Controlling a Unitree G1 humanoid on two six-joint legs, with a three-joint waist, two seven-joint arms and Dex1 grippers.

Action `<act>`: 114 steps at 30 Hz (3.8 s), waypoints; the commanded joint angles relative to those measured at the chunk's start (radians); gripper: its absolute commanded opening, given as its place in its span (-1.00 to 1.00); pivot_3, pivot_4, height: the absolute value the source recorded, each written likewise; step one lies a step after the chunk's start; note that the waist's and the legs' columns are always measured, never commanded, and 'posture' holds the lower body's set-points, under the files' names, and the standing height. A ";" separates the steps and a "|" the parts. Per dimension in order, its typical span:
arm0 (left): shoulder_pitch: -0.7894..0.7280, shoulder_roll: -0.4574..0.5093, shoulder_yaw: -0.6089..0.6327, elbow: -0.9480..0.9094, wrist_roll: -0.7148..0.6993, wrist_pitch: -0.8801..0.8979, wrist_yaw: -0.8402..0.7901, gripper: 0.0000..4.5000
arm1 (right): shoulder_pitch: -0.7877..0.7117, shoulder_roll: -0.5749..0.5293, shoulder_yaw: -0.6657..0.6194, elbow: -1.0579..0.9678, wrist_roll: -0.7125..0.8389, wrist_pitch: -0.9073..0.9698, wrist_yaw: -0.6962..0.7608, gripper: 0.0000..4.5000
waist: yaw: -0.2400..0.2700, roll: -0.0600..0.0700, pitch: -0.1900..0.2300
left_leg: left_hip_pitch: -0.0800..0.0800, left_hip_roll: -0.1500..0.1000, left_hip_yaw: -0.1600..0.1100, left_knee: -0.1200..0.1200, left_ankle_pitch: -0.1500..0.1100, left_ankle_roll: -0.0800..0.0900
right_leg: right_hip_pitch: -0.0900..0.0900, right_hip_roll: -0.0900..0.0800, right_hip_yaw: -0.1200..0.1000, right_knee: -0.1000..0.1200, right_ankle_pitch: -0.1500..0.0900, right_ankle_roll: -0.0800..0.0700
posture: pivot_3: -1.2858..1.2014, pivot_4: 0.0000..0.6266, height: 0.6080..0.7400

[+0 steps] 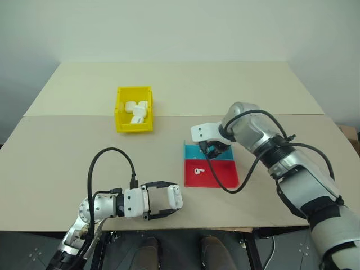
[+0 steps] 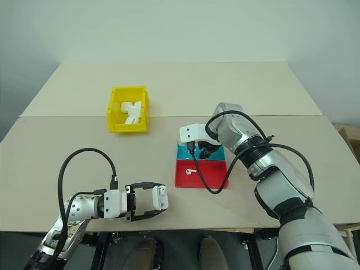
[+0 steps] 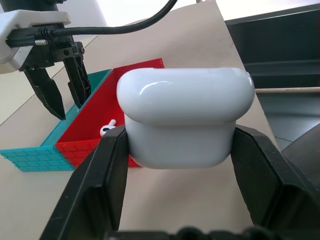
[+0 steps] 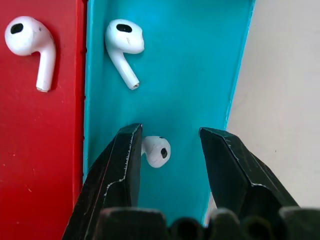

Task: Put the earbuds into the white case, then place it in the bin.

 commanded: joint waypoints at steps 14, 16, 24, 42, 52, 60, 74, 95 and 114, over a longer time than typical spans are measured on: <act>-0.019 0.000 -0.008 0.006 0.024 -0.039 0.019 0.23 | 0.001 -0.036 -0.032 0.019 -0.063 -0.155 -0.009 0.00 | -0.001 0.000 0.000 | 0.002 0.000 0.000 0.000 0.000 0.000 | 0.001 0.000 0.000 0.000 0.000 0.000 | 0.03 -0.52 1.00; -0.018 0.000 -0.007 0.004 0.024 -0.039 0.020 0.23 | 0.001 -0.033 -0.038 0.021 -0.058 -0.150 -0.003 0.00 | -0.001 0.000 0.000 | 0.002 0.000 0.000 0.000 0.000 0.000 | 0.002 0.000 0.000 0.000 0.000 0.000 | 0.03 -0.52 1.00; -0.021 -0.001 -0.009 0.004 0.030 -0.037 0.027 0.23 | 0.002 -0.019 -0.041 0.019 -0.059 -0.103 0.029 0.00 | 0.000 0.000 0.000 | 0.002 0.000 0.000 0.000 0.000 0.000 | 0.002 0.000 0.000 0.000 0.000 0.000 | 0.03 -0.52 1.00; -0.025 0.005 -0.009 0.007 0.037 -0.035 0.033 0.23 | 0.028 -0.034 -0.037 0.015 -0.076 -0.117 0.014 -0.23 | 0.000 0.000 0.000 | 0.004 0.000 0.000 0.000 0.000 0.000 | 0.004 0.000 0.000 0.000 0.000 0.000 | 0.03 -0.52 1.00; -0.026 0.006 -0.008 0.011 0.040 -0.039 0.034 0.23 | 0.033 -0.033 -0.035 0.014 -0.070 -0.107 0.025 -0.23 | 0.000 0.000 0.000 | 0.004 0.000 0.000 0.000 0.000 0.000 | 0.004 0.000 0.000 0.000 0.000 0.000 | 0.03 -0.52 1.00; -0.023 0.007 -0.009 0.005 0.044 -0.030 0.037 0.23 | 0.045 -0.041 -0.029 0.011 -0.082 -0.116 0.017 -0.62 | 0.000 0.000 0.000 | 0.006 0.000 0.000 0.000 0.000 0.000 | 0.005 0.000 0.000 0.000 0.000 0.000 | 0.03 -0.52 1.00; -0.076 -0.029 0.022 -0.052 -0.053 0.042 0.069 0.23 | 0.054 -0.066 -0.292 -0.219 0.068 0.086 -0.059 -0.62 | 0.004 0.000 0.000 | 0.003 0.000 0.000 0.000 0.000 0.000 | 0.003 0.000 0.000 0.000 0.000 0.000 | 0.03 -0.52 1.00; -0.411 -0.129 0.067 -0.126 -0.444 0.450 0.042 0.23 | 0.585 0.188 -1.278 -1.429 1.130 0.931 -0.391 -0.62 | -0.004 0.000 0.000 | 0.004 -0.001 -0.007 0.001 0.000 0.000 | 0.007 0.002 -0.001 0.001 0.000 0.001 | 0.03 -0.52 1.00; -0.381 -0.137 0.075 -0.139 -0.385 0.446 0.029 0.23 | 0.759 0.029 -0.937 -1.353 1.200 0.569 -0.556 -0.62 | -0.004 -0.001 0.000 | 0.003 -0.001 -0.007 0.001 0.000 0.000 | 0.007 0.002 -0.001 -0.002 -0.001 0.002 | 0.03 -0.52 1.00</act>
